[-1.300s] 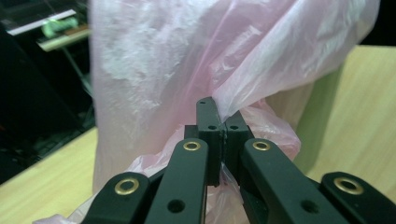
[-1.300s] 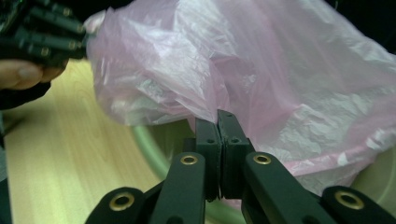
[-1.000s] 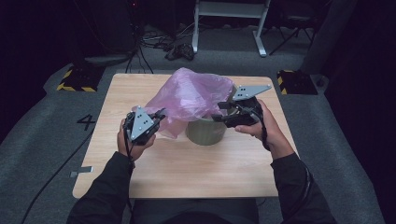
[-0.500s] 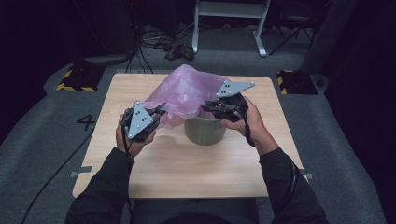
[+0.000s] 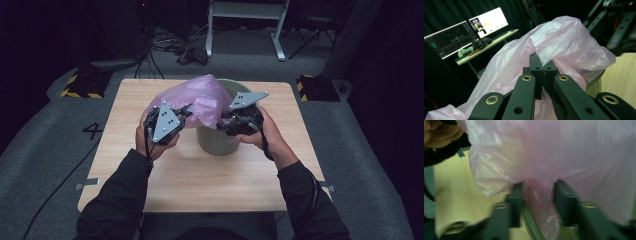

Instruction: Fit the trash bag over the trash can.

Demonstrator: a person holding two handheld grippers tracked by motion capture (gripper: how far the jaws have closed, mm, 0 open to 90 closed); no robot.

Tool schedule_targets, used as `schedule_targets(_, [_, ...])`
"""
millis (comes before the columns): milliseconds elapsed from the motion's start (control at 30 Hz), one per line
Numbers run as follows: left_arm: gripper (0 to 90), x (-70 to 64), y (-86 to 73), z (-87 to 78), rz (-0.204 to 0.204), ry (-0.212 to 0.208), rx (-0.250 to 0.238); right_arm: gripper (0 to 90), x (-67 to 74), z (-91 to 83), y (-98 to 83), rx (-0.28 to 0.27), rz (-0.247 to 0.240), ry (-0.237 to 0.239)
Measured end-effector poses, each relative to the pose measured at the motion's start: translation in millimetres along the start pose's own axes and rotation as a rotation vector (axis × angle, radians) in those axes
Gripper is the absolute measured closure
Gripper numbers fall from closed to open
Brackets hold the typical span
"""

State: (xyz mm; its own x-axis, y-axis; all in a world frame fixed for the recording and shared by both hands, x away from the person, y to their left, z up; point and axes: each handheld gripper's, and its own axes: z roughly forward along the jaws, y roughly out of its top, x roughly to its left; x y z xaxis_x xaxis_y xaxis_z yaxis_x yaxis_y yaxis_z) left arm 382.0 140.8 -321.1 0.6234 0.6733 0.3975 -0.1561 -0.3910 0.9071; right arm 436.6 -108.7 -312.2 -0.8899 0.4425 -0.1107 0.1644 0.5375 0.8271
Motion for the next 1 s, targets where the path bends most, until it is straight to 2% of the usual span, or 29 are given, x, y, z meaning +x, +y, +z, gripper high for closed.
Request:
schedule_targets(100, [89.6,-1.2,-0.7,3.9,-0.009,-0.015,0.010,35.0,3.1,-8.3,-3.9,-0.037,-0.039,-0.018])
schedule_targets(200, [89.6,-1.8,-1.7,5.8,-0.019,-0.028,0.017,28.5,6.8,-19.5,-6.0,-0.093,-0.062,-0.023])
schedule_targets(300, [89.6,-3.5,-2.4,7.2,-0.018,-0.036,0.021,26.6,11.0,-28.8,-5.8,-0.146,-0.075,-0.034])
schedule_targets(367, [89.6,-5.1,-2.3,8.1,-0.018,-0.046,0.022,25.3,14.6,-33.0,-4.0,-0.167,-0.106,-0.060])
schedule_targets(467, [89.6,-6.8,-1.4,8.8,-0.008,-0.054,0.021,24.7,17.8,-35.8,-1.4,-0.200,-0.129,-0.061])
schedule_targets(500, [89.6,-6.6,-1.1,9.3,-0.008,-0.062,0.019,27.0,18.1,-35.8,-0.8,-0.199,-0.131,-0.067])
schedule_targets(567, [89.6,-7.8,-1.3,10.5,-0.021,-0.081,0.012,45.5,17.9,-34.6,-0.1,-0.198,-0.134,-0.082])
schedule_targets(600, [89.6,-8.4,-1.2,10.8,-0.022,-0.088,0.012,50.4,17.2,-33.1,-0.2,-0.186,-0.126,-0.086])
schedule_targets(633, [89.6,-9.3,-1.1,11.3,-0.017,-0.092,0.010,61.7,16.2,-31.6,-0.7,-0.176,-0.121,-0.082])
schedule_targets(700, [89.5,-11.0,-0.8,12.3,-0.020,-0.103,0.002,71.5,13.5,-28.5,-2.3,-0.163,-0.112,-0.087])
schedule_targets(833, [89.2,-12.5,-0.9,13.7,-0.021,-0.114,0.007,84.7,9.2,-24.8,-6.7,-0.144,-0.098,-0.089])
schedule_targets(900, [86.7,-12.5,-1.1,13.3,-0.024,-0.109,0.013,87.4,6.6,-24.1,-9.7,-0.132,-0.085,-0.095])
schedule_targets(933, [83.9,-12.2,-1.3,12.5,-0.029,-0.109,0.013,88.2,4.7,-24.3,-11.3,-0.129,-0.074,-0.095])
schedule_targets(1000, [71.3,-11.7,-1.2,10.5,-0.041,-0.114,0.026,89.0,1.2,-25.8,-14.6,-0.122,-0.057,-0.104])
